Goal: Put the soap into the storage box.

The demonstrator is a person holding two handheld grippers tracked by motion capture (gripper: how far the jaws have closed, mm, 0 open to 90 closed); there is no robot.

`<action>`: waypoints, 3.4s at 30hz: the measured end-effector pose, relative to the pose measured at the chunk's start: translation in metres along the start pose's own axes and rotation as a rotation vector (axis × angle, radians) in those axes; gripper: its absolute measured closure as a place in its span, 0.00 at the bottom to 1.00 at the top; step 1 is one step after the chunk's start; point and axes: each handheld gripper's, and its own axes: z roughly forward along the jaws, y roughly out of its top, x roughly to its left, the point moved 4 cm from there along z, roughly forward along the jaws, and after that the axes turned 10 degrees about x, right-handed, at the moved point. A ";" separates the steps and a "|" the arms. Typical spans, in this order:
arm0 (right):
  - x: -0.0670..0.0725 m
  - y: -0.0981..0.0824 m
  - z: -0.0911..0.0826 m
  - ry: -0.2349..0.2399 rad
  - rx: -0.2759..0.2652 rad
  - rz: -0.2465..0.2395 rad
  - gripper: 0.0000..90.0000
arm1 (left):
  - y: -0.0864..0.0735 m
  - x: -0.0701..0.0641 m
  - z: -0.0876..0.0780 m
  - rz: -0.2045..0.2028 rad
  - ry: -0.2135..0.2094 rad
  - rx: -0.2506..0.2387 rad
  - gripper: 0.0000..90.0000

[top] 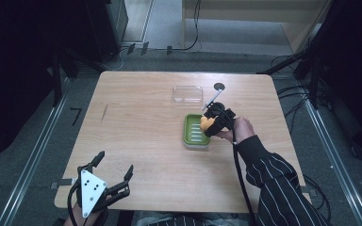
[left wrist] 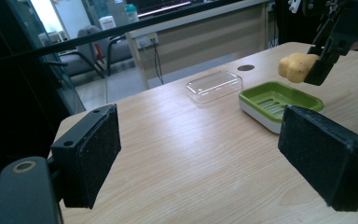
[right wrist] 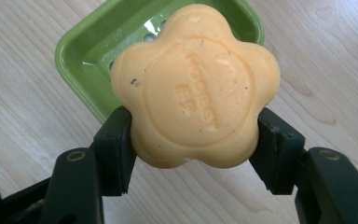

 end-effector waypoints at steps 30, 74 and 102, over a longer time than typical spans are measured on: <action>0.013 0.029 0.016 -0.002 0.033 -0.068 0.45 | 0.000 0.000 -0.001 -0.002 0.001 -0.001 0.14; 0.019 0.040 0.048 -0.030 0.103 -0.111 0.44 | -0.001 0.001 -0.001 -0.002 0.003 0.001 0.14; 0.019 0.039 0.053 -0.037 0.116 -0.123 0.44 | -0.001 0.001 -0.001 -0.001 0.002 0.000 0.14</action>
